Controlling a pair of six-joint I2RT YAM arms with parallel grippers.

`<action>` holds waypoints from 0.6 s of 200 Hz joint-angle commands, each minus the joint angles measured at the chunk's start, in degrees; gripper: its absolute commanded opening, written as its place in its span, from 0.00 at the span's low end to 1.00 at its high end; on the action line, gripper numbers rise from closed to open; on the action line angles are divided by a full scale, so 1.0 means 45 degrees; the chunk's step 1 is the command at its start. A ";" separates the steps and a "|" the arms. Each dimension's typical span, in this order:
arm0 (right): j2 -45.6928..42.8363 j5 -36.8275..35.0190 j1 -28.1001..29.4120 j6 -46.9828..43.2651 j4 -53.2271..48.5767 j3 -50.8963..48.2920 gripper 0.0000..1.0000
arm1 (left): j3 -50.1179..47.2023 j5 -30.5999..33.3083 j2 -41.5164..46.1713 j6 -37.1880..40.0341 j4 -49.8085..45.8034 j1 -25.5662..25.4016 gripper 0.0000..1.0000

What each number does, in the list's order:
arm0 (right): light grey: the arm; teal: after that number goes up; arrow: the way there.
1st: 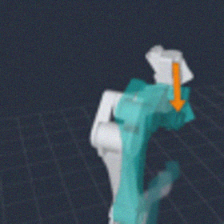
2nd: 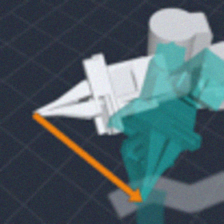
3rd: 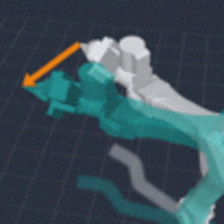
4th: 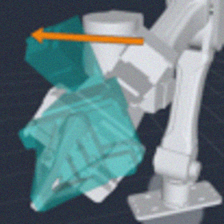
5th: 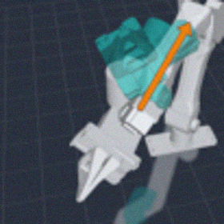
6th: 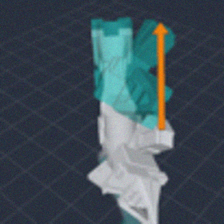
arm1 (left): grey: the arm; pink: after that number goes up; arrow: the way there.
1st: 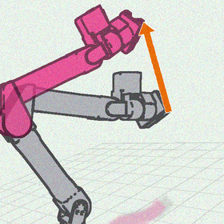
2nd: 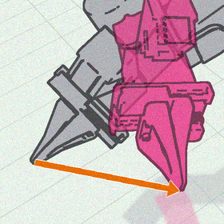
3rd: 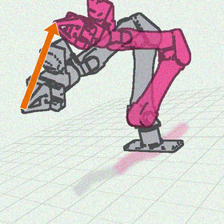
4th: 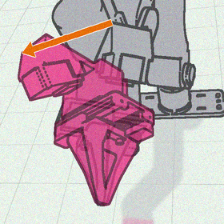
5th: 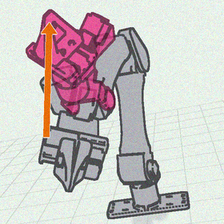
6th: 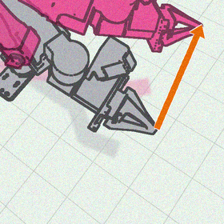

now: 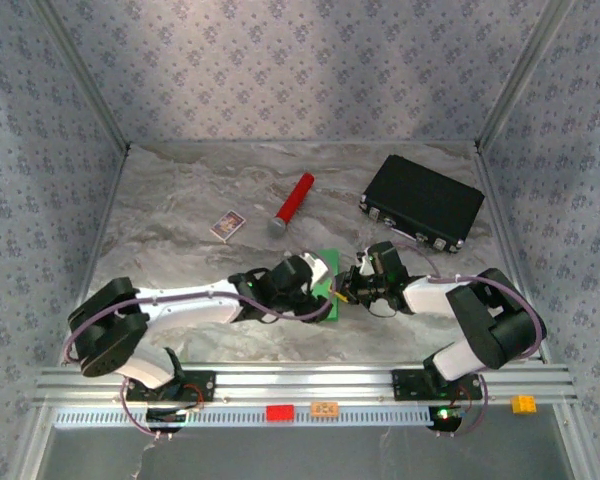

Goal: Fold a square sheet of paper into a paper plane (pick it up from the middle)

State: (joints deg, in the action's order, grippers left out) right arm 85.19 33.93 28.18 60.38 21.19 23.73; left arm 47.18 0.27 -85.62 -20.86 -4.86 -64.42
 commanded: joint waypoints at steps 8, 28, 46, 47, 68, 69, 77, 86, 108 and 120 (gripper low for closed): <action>0.0039 0.0387 -0.0082 0.0008 0.0013 0.0233 0.19 | 0.0785 0.2141 -0.0900 0.1238 -0.0974 -0.1156 0.66; 0.0035 0.0389 -0.0086 0.0100 0.0086 0.0240 0.18 | 0.0968 0.2925 -0.1277 0.1402 -0.1027 -0.1701 0.68; 0.0041 0.0420 -0.0086 0.0269 0.0321 0.0216 0.18 | 0.1128 0.3621 -0.1542 0.1724 -0.1129 -0.2066 0.70; 0.0047 0.0424 -0.0089 0.0281 0.0335 0.0216 0.18 | 0.1142 0.3655 -0.1550 0.1735 -0.1128 -0.2088 0.70; 0.0017 0.0446 -0.0091 0.0440 0.0479 0.0182 0.18 | 0.1307 0.4104 -0.1796 0.2011 -0.1203 -0.2407 0.72; 0.0016 0.0457 -0.0082 0.0435 0.0482 0.0189 0.18 | 0.1310 0.4131 -0.1804 0.2024 -0.1204 -0.2424 0.72; -0.0006 0.0439 -0.0072 0.0469 0.0489 0.0200 0.18 | 0.1350 0.4284 -0.1906 0.2091 -0.1220 -0.2524 0.73; -0.0048 0.0428 -0.0080 0.0467 0.0421 0.0236 0.18 | 0.1424 0.4406 -0.2068 0.2176 -0.1254 -0.2630 0.73; -0.0078 0.0411 -0.0072 0.0489 0.0369 0.0270 0.18 | 0.1664 0.5082 -0.2449 0.2244 -0.1419 -0.2792 0.74; -0.0078 0.0427 -0.0091 0.0518 0.0370 0.0294 0.18 | 0.1785 0.5615 -0.2641 0.2176 -0.1495 -0.2832 0.75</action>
State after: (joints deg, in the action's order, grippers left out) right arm 85.19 34.98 28.10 61.95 22.65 23.75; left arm 52.82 19.46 -95.64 -12.40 -9.47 -76.47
